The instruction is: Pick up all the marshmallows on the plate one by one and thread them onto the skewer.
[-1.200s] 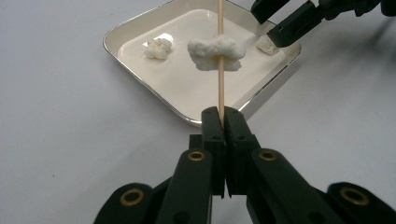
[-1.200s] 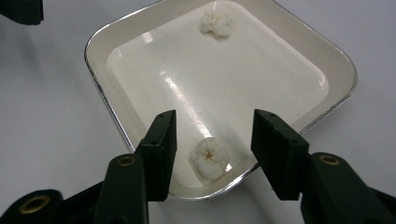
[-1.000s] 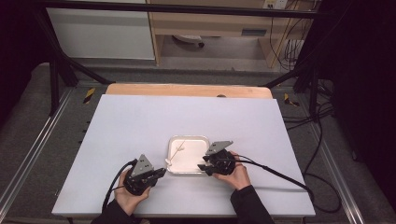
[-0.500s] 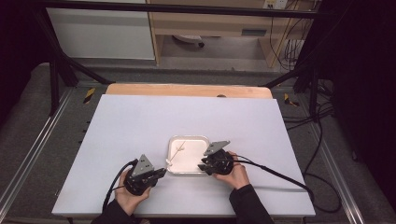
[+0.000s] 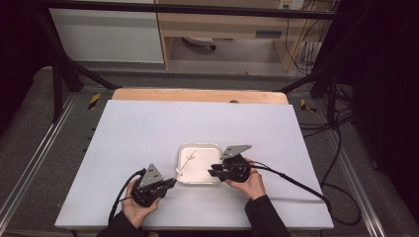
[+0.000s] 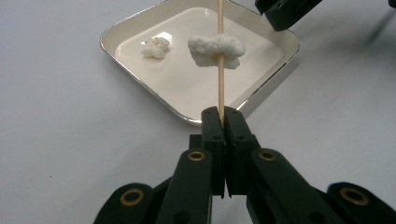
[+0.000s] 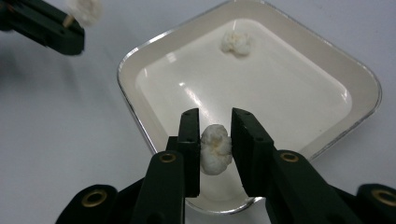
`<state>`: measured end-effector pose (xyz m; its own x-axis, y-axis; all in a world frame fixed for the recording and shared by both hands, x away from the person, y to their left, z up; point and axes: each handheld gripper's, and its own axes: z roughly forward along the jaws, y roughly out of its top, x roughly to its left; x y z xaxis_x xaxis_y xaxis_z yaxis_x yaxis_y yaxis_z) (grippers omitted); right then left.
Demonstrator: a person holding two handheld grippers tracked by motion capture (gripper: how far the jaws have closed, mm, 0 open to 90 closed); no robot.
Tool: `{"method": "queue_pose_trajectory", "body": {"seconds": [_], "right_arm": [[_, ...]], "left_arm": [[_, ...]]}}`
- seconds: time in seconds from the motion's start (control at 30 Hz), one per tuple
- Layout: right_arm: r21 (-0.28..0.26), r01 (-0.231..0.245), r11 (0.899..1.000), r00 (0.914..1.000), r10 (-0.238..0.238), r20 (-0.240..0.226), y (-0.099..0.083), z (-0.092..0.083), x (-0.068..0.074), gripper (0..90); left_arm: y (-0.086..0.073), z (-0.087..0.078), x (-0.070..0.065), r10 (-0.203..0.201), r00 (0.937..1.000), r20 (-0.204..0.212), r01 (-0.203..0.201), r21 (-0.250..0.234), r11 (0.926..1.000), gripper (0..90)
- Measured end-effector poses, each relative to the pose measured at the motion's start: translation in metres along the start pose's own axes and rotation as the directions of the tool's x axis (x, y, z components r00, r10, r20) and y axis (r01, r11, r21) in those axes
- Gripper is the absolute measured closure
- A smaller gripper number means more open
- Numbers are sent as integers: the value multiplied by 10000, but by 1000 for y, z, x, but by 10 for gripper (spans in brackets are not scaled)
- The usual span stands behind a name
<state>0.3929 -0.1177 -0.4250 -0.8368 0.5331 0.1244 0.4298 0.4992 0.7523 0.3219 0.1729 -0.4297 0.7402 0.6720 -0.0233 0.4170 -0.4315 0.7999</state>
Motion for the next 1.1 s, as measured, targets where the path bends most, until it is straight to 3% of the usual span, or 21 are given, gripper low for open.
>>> {"method": "queue_pose_trajectory", "body": {"seconds": [0.33,0.53,0.67,0.93,1.1], "right_arm": [[-1355,-725,9881,9958,641,-653,13,-25,-2,737],[-2190,-1259,9676,9898,1078,-928,20,-38,-5,736],[-2829,-1714,9437,9826,1430,-1182,25,-46,-7,737],[-3927,-2668,8801,9610,2121,-1774,34,-53,-13,739],[-4020,-2973,8660,9511,2318,-2040,40,-47,-13,739]], "left_arm": [[0,-1,-2,79,10000,53,-79,-71,9999,886],[0,-1,-3,110,9999,77,-109,-131,9999,886],[0,-1,-4,111,9999,115,-109,-169,9998,886],[1,-1,-7,207,9996,194,-203,-227,9995,886],[1,0,-9,273,9993,243,-267,-264,9993,886]]}}
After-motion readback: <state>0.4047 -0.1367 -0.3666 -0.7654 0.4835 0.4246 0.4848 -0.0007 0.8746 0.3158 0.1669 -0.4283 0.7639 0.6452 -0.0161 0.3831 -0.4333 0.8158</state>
